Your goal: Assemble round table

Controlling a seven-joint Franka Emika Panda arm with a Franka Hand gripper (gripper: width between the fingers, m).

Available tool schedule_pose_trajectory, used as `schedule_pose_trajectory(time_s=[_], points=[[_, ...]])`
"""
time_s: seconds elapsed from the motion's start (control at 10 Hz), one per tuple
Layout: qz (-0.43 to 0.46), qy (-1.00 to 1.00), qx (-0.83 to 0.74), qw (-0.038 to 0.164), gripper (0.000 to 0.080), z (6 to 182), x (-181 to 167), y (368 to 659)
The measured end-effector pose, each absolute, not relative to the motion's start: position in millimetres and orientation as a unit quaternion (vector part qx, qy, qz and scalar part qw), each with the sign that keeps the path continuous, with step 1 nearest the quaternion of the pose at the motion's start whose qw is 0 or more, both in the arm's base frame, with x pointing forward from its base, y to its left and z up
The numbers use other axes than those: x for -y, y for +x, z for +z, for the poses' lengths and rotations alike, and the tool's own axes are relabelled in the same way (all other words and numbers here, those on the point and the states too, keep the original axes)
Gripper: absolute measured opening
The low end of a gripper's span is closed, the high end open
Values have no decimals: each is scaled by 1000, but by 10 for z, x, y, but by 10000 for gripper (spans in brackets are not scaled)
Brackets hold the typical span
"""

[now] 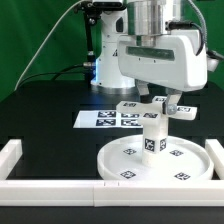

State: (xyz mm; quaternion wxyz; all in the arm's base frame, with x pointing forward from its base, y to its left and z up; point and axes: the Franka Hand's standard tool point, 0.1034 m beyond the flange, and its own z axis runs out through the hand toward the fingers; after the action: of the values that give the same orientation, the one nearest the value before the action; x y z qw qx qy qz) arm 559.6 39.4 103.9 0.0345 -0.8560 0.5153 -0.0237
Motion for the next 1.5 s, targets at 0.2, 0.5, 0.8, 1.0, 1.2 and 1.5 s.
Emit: schedule_pose_trajectory(time_s=[0.2, 0.5, 0.8, 1.0, 1.2, 1.5], points=[[-30, -894, -445, 39, 641, 1112, -362, 5632], [-42, -953, -298, 43, 649, 1274, -341, 5676], [-44, -992, -111, 36, 649, 1218, -443, 5644], [-45, -997, -56, 33, 649, 1206, -437, 5639], [-47, -998, 22, 28, 649, 1206, -424, 5640], [-48, -971, 233, 8, 649, 1212, -449, 5657]])
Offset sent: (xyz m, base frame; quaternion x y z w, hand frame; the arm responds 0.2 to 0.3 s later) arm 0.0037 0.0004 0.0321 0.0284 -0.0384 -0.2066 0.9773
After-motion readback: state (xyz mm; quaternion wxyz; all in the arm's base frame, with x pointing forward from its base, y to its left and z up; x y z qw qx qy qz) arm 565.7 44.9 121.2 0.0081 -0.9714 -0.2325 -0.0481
